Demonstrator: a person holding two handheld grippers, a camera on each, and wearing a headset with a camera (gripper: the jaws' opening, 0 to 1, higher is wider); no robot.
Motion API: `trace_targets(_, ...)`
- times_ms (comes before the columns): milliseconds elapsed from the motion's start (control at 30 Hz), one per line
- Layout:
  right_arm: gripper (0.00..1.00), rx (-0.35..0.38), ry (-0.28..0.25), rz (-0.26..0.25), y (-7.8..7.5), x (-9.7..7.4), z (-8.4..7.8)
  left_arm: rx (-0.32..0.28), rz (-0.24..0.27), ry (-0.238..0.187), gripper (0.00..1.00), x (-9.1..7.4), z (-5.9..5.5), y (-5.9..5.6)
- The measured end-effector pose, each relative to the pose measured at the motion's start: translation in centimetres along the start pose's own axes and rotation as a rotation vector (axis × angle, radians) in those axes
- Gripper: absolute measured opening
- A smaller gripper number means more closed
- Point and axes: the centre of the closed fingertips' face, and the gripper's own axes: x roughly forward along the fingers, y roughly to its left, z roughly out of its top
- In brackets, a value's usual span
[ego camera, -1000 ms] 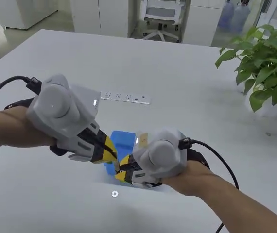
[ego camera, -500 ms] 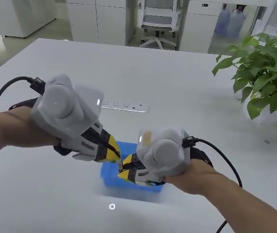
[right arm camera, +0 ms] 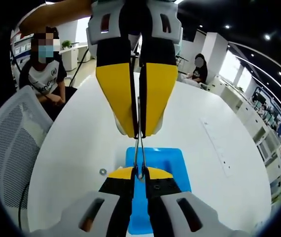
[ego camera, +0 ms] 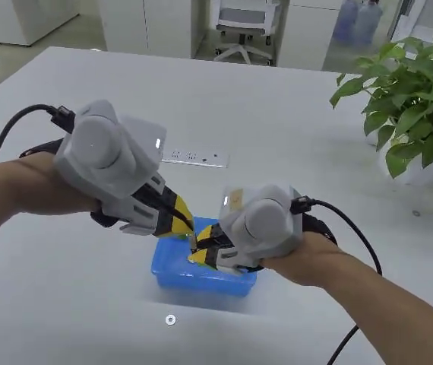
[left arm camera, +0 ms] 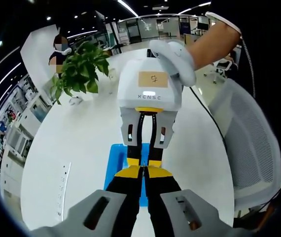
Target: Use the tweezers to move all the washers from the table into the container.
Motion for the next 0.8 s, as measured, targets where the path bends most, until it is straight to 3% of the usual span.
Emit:
trace_targets(500, 0.1, 0.03, 0.017, 0.029, -1.0, 1.9, -2.1, -0.016, -0.033, 0.002, 0.06, 2.1, -1.8, 1.3)
trace_targets(800, 0.1, 0.064, 0.026, 0.056, -1.3, 3.6, -3.5, -0.04, -0.056, 0.017, 0.06, 3.6, -3.4, 1.9)
